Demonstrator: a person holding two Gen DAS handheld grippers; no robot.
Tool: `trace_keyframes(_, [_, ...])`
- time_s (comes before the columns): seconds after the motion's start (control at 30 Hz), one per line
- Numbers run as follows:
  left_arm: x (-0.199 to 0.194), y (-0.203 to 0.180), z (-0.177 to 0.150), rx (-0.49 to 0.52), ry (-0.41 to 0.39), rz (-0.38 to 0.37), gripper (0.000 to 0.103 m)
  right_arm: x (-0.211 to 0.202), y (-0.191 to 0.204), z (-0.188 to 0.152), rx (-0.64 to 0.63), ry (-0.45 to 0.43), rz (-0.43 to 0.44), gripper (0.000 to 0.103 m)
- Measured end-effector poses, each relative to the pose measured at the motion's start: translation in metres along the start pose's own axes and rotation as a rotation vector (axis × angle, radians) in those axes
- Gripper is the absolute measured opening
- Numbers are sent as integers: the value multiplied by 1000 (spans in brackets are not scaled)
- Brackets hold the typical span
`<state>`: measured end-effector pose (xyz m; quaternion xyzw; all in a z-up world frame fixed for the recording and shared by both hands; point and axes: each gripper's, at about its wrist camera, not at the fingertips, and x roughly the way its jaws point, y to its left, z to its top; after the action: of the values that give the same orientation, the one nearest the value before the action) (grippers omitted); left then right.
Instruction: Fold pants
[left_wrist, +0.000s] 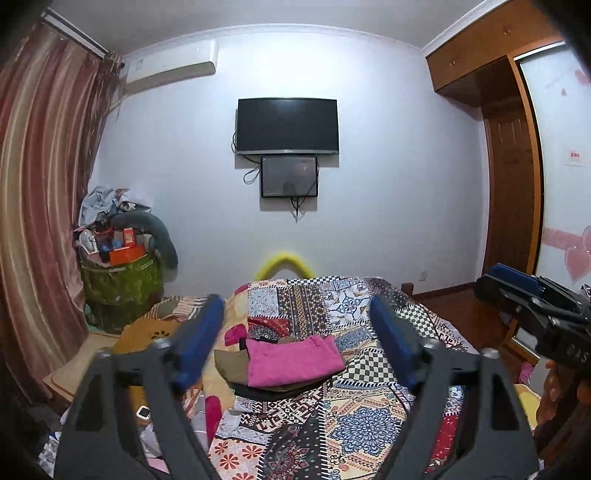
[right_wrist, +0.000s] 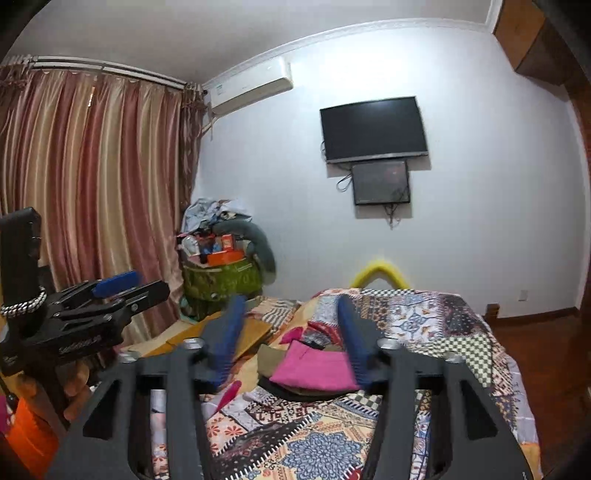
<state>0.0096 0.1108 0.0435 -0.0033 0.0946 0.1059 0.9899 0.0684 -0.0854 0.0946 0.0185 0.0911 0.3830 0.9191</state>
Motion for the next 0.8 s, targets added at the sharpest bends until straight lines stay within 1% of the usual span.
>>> trace_keyframes(0.03, [-1, 0, -1, -5, 2, -3, 91, -3, 1, -1, -3, -9, -19, 72])
trace_keyframes(0.07, [-3, 0, -2, -13, 5, -2, 94, -5, 3, -2, -7, -18, -32, 75])
trace_keyframes(0.13, [-6, 1, -5, -23, 2, 10, 100, -6, 5, -2, -15, -25, -50, 90])
trace_keyframes(0.17, [-8, 1, -6, -28, -4, 17, 102, -7, 5, -2, -15, -27, -54, 94])
trace_keyframes(0.2, [-9, 2, -7, -32, -9, 22, 103, -8, 6, -1, -13, -26, -56, 100])
trace_keyframes(0.23, [-10, 3, -8, -33, -11, 23, 103, -9, 7, 0, -14, -27, -57, 103])
trace_keyframes(0.8, [-10, 15, -17, -85, 10, 30, 103, -14, 9, -9, -11, -9, -66, 103])
